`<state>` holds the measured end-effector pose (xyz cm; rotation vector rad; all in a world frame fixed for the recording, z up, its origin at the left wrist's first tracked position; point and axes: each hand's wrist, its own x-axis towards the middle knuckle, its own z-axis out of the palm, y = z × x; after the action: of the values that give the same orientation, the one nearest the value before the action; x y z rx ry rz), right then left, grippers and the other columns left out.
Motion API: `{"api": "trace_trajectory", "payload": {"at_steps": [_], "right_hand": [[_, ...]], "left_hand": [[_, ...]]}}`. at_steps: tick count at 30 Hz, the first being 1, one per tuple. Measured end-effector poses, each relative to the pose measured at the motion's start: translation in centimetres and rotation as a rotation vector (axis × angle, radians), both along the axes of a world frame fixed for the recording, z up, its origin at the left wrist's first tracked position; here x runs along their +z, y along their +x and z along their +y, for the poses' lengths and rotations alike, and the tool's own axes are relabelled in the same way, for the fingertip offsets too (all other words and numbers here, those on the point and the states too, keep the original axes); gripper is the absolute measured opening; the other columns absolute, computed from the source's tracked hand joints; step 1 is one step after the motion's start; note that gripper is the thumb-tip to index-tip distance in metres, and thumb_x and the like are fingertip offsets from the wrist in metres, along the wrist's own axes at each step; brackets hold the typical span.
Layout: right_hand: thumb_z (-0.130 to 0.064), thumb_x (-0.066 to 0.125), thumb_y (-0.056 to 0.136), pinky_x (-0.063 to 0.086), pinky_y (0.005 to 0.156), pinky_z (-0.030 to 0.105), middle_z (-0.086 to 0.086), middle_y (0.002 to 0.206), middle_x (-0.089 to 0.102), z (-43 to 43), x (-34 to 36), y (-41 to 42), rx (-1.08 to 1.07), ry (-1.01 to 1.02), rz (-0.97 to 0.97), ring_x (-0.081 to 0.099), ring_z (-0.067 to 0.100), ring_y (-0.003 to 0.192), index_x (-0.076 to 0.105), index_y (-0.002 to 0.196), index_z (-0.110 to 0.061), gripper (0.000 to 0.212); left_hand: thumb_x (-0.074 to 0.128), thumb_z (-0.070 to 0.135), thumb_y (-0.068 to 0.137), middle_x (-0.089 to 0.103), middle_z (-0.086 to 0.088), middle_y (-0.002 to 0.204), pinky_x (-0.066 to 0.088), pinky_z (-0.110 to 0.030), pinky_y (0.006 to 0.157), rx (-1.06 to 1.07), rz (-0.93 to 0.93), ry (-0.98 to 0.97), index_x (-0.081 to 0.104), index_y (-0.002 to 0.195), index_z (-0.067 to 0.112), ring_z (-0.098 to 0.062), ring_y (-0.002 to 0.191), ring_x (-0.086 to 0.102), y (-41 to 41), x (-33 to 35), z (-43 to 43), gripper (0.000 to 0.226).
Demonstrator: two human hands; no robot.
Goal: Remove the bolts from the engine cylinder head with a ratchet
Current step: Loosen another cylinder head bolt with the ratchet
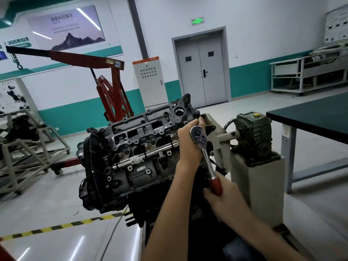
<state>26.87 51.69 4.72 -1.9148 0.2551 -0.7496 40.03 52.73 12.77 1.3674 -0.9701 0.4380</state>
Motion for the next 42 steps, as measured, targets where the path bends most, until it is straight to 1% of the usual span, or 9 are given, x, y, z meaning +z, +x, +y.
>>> {"api": "trace_trajectory", "payload": {"at_steps": [2,5,11,14,19,25,33,36,42], "right_hand": [[0.001,0.057,0.078,0.035,0.038,0.019,-0.004,0.047,0.048,3.2,-0.8,1.3,0.063,0.204,-0.082,0.043,0.006,0.036,0.054,0.076,-0.019,0.021],[0.006,0.056,0.076,0.035,0.038,0.015,-0.006,0.046,0.049,2.3,-0.3,1.3,0.053,0.127,-0.046,0.043,0.003,0.037,0.052,0.072,-0.019,0.026],[-0.003,0.060,0.081,0.051,0.052,0.025,0.001,0.064,0.059,-9.6,6.1,-1.7,0.071,-0.689,0.238,0.056,0.012,0.052,0.056,0.083,-0.018,0.016],[-0.016,0.060,0.081,0.037,0.049,0.012,-0.009,0.059,0.053,-11.6,9.3,-1.1,-0.058,-0.971,0.241,0.053,0.003,0.052,0.056,0.089,-0.016,0.009],[-0.005,0.064,0.079,0.051,0.056,0.031,0.005,0.066,0.054,-5.6,2.9,-1.3,-0.033,-0.422,0.168,0.053,0.013,0.053,0.055,0.090,-0.011,0.015],[0.002,0.054,0.081,0.032,0.033,0.018,0.001,0.049,0.043,2.9,-0.7,1.3,0.067,0.164,-0.028,0.039,0.007,0.029,0.047,0.073,-0.018,0.023],[0.000,0.060,0.080,0.045,0.050,0.019,-0.002,0.063,0.058,-9.4,6.4,-2.1,0.104,-0.679,0.242,0.054,0.006,0.048,0.059,0.087,-0.020,0.021],[-0.011,0.062,0.080,0.035,0.050,0.011,-0.012,0.058,0.052,-11.6,9.3,-1.5,-0.039,-0.983,0.250,0.053,0.002,0.049,0.058,0.093,-0.024,0.019],[0.001,0.063,0.076,0.039,0.049,0.016,-0.003,0.056,0.050,-4.2,1.8,-1.3,-0.009,-0.319,0.070,0.045,0.007,0.046,0.054,0.078,-0.013,0.016]], "left_hand": [[0.052,0.007,0.097,0.029,-0.007,0.051,0.022,-0.027,0.046,0.067,-0.004,-0.027,0.032,0.053,0.000,-0.013,0.048,0.026,-0.2,0.1,-0.2,0.049],[0.051,0.006,0.097,0.030,-0.009,0.050,0.022,-0.024,0.045,0.012,-0.005,0.000,0.034,0.053,0.000,-0.013,0.047,0.027,0.1,0.1,0.3,0.048],[0.057,0.012,0.095,0.035,0.011,0.047,0.026,-0.022,0.047,-0.056,-0.155,0.317,0.036,0.049,0.025,-0.004,0.045,0.030,1.2,1.1,2.1,0.052],[0.056,0.012,0.095,0.035,0.000,0.048,0.025,-0.029,0.049,-0.059,-0.106,0.282,0.037,0.049,0.010,-0.013,0.048,0.030,1.5,1.1,2.2,0.050],[0.051,0.010,0.098,0.038,-0.009,0.049,0.023,-0.031,0.044,-0.003,-0.034,0.066,0.041,0.053,-0.004,-0.014,0.046,0.031,0.5,0.1,1.1,0.048],[0.052,0.008,0.097,0.033,-0.008,0.052,0.023,-0.024,0.046,0.062,-0.019,0.053,0.037,0.055,-0.008,-0.008,0.049,0.027,-0.1,0.1,0.5,0.048],[0.058,0.007,0.093,0.033,0.004,0.048,0.026,-0.022,0.050,-0.064,-0.163,0.399,0.033,0.050,0.017,-0.010,0.047,0.028,1.1,1.8,2.6,0.051],[0.056,0.008,0.095,0.034,0.002,0.048,0.024,-0.026,0.049,-0.078,-0.123,0.341,0.036,0.050,0.012,-0.013,0.048,0.029,1.0,1.4,2.4,0.049],[0.051,0.009,0.098,0.039,-0.016,0.050,0.026,-0.036,0.046,0.048,-0.021,0.104,0.042,0.055,-0.011,-0.017,0.049,0.032,-0.1,0.5,0.9,0.048]]}}
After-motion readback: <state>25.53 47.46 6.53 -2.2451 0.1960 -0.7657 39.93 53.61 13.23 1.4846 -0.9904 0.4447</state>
